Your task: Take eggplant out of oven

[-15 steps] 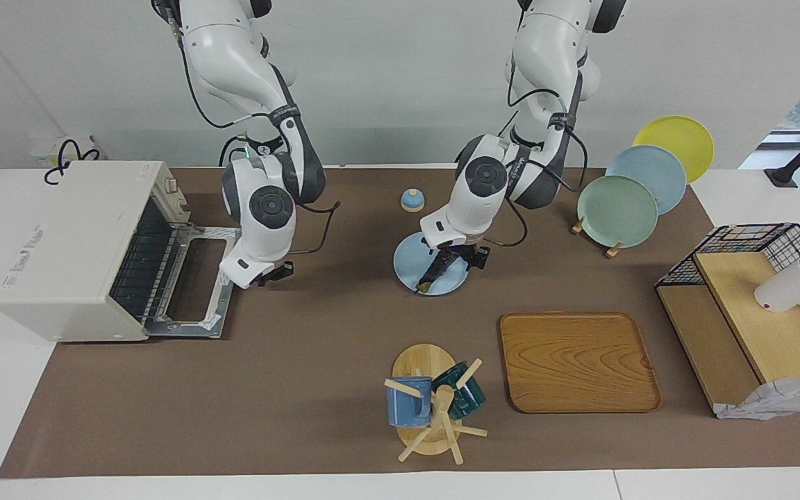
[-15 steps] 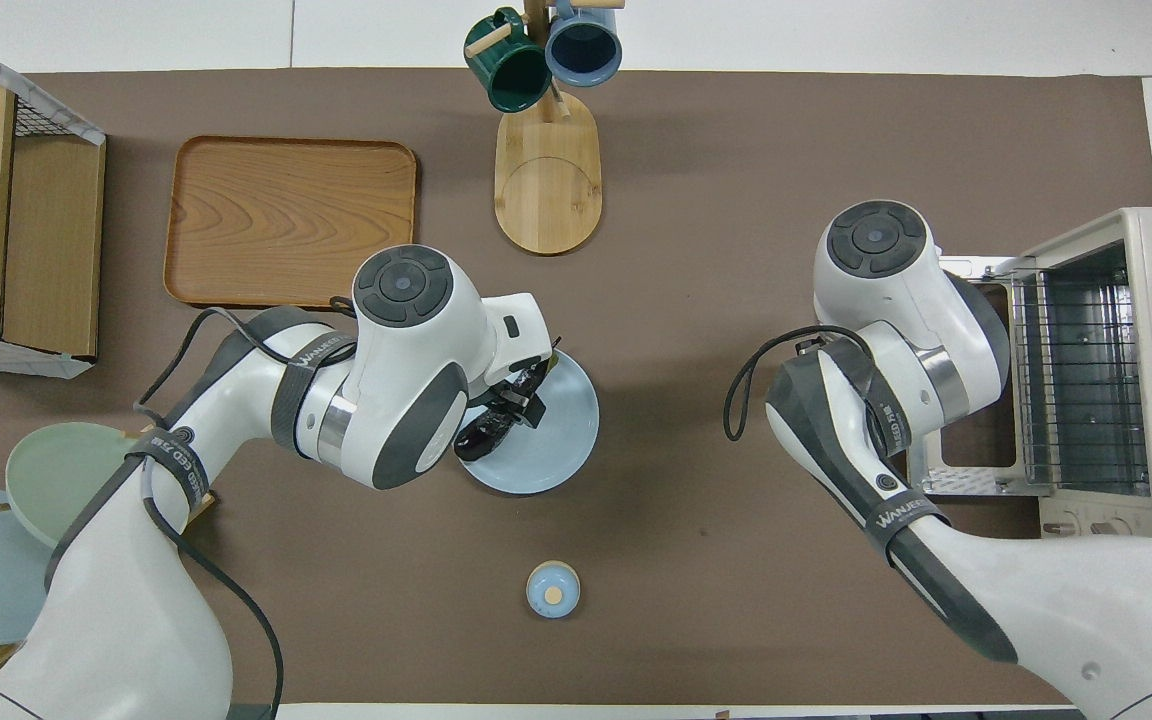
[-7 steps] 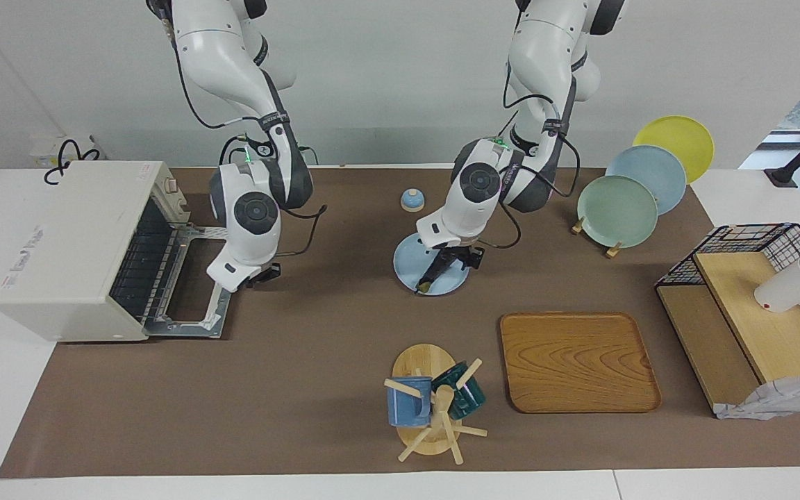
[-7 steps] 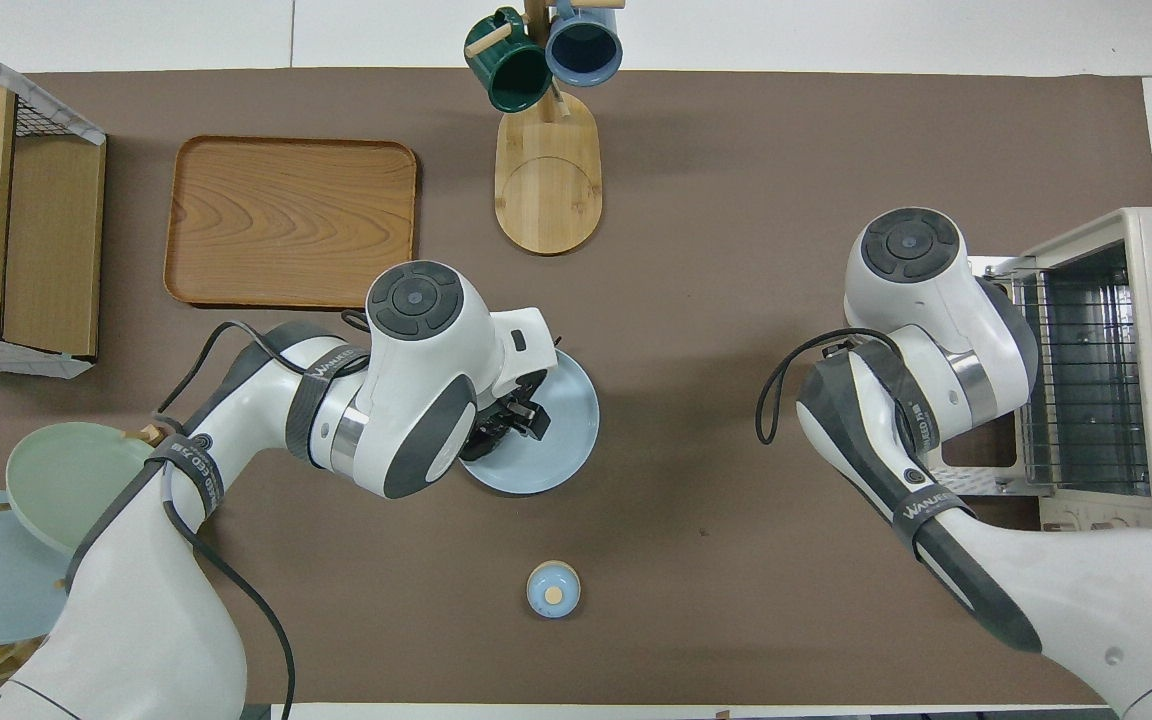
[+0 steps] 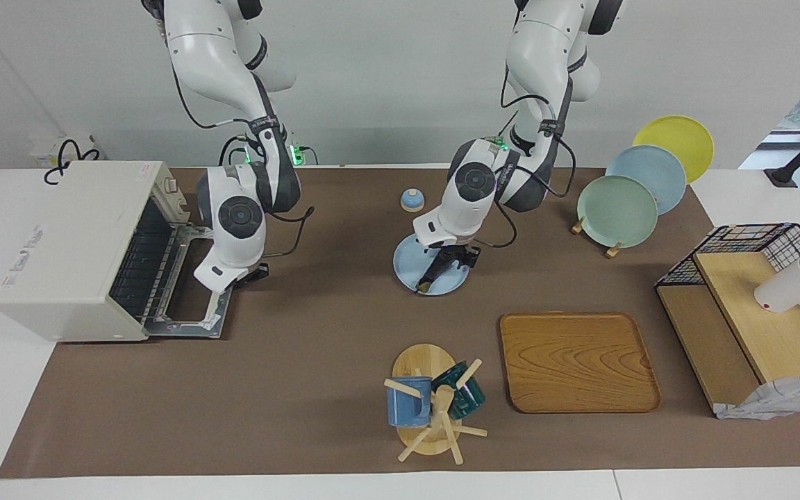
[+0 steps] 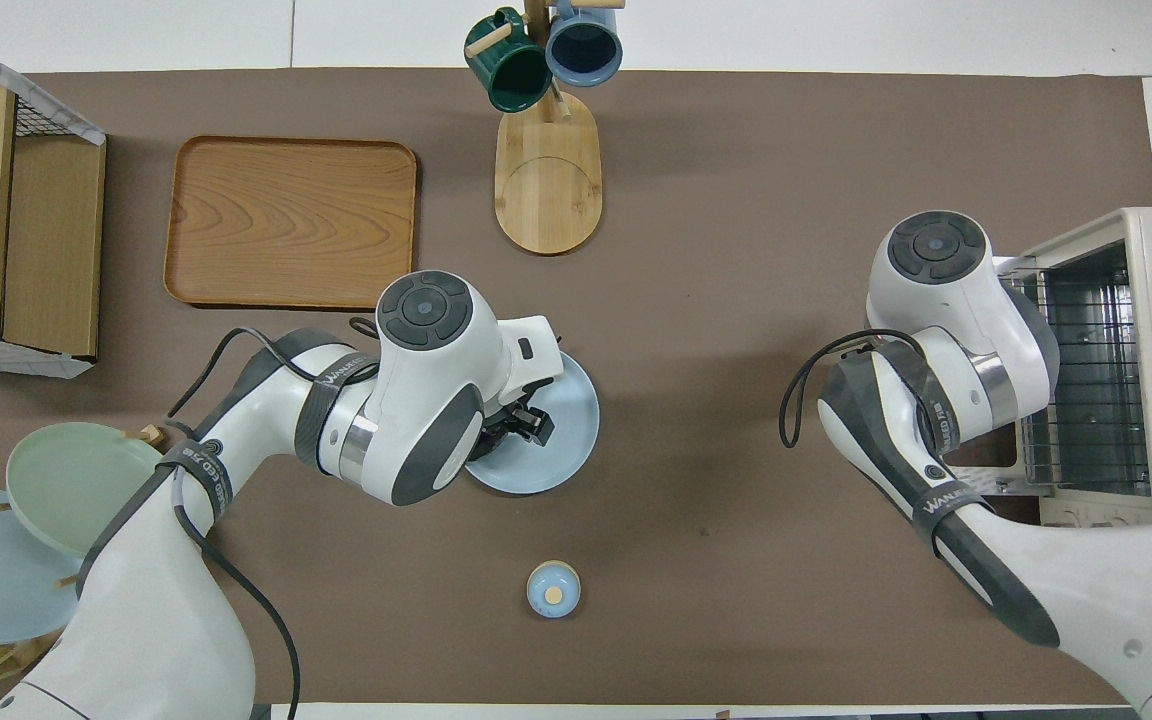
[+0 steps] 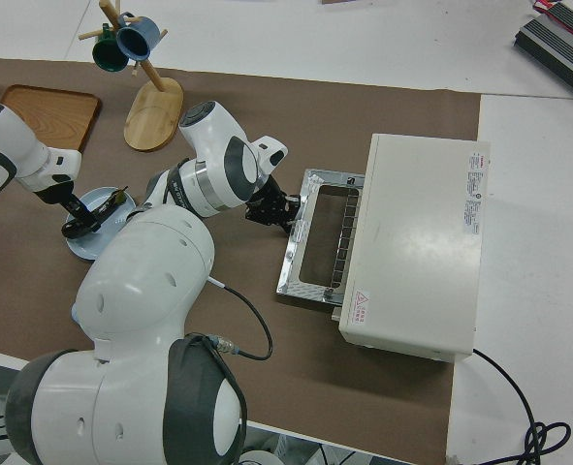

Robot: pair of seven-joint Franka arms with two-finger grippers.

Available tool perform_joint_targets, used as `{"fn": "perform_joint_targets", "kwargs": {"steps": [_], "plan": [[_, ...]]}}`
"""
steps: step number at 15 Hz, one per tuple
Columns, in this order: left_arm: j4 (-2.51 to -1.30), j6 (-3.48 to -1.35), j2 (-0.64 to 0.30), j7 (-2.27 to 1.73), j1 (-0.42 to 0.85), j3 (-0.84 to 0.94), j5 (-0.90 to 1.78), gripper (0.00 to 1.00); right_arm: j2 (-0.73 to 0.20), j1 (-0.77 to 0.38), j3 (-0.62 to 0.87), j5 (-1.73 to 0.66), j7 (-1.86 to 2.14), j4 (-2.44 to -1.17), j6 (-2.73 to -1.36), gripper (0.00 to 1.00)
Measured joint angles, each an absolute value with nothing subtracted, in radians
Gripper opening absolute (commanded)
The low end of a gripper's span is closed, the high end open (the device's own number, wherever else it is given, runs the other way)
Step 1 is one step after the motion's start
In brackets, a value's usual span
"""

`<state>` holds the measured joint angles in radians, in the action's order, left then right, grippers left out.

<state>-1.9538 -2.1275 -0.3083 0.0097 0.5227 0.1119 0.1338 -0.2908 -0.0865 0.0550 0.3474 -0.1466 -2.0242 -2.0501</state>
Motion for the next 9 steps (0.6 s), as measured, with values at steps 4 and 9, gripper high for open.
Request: {"fn": "perform_joint_targets", "kwargs": {"steps": [4, 9], "plan": [[-1.964, -2.136, -0.308, 0.01, 0.523, 0.112, 0.134, 0.78, -0.289, -0.087, 0.06, 0.362, -0.13, -2.027, -2.049, 0.0], [-1.965, -2.142, -0.308, 0.01, 0.523, 0.111, 0.135, 0.56, -0.242, -0.087, 0.073, 0.378, -0.087, -2.007, -1.977, 0.0]]}}
